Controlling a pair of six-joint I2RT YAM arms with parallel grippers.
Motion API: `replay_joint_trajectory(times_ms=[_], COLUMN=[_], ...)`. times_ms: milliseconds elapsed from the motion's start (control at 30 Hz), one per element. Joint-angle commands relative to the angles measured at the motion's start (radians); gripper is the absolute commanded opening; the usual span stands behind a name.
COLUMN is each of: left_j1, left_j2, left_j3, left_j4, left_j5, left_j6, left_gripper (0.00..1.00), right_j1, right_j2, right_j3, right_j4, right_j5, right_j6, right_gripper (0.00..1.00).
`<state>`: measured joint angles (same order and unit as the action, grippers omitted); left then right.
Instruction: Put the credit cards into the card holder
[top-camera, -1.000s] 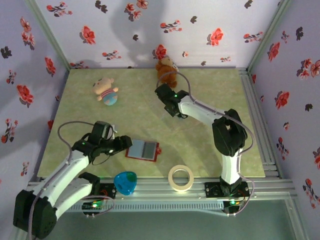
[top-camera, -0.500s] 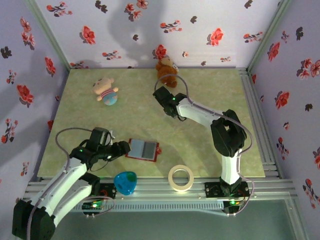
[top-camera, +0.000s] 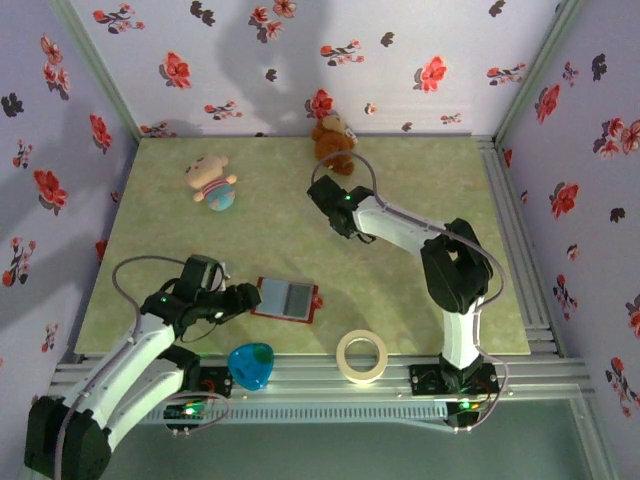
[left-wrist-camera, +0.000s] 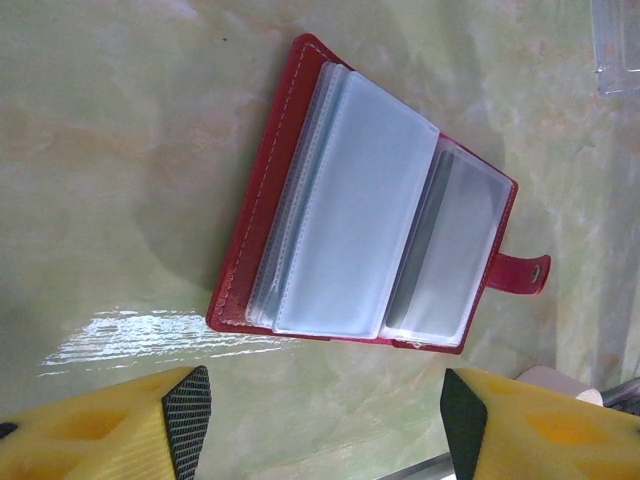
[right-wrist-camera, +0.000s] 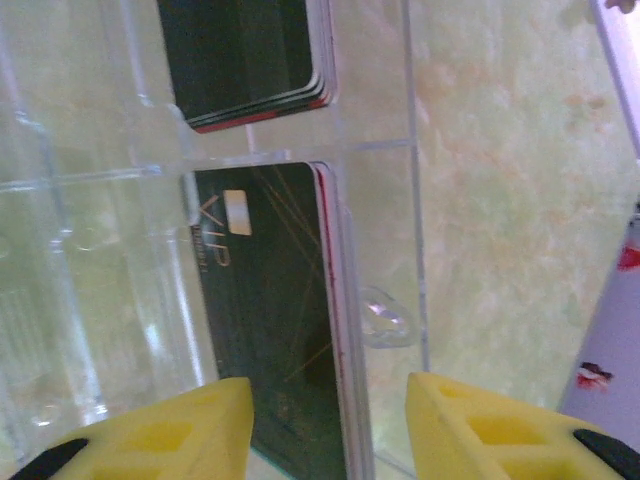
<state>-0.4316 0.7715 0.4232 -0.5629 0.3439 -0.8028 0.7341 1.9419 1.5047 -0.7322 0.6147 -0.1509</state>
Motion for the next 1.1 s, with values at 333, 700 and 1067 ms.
replay_joint_trajectory(times_ms=[333,700,1067], left_j1=[0.009,0.009,0.01], left_j2=[0.07,0.064,0.074], left_j3=[0.012,0.014,0.097], left_j4=[0.01,0.03,-0.028], left_j5=[0.013,0.002,0.03], left_j6=[0.013,0.006,0.044], left_gripper=[0.66,0.66,0.66], right_j1=[0.039,0.058,0.063], right_j2=[-0.003,-0.024,-0.086], right_j3=[-0.033,-0.044,-0.025], right_j4=[0.05,0.046,-0.041], right_j5=[0.171,0.225,0.052], right_j6=[-0.032,-0.045,0.027], right_gripper=[0.19,0.12,0.0])
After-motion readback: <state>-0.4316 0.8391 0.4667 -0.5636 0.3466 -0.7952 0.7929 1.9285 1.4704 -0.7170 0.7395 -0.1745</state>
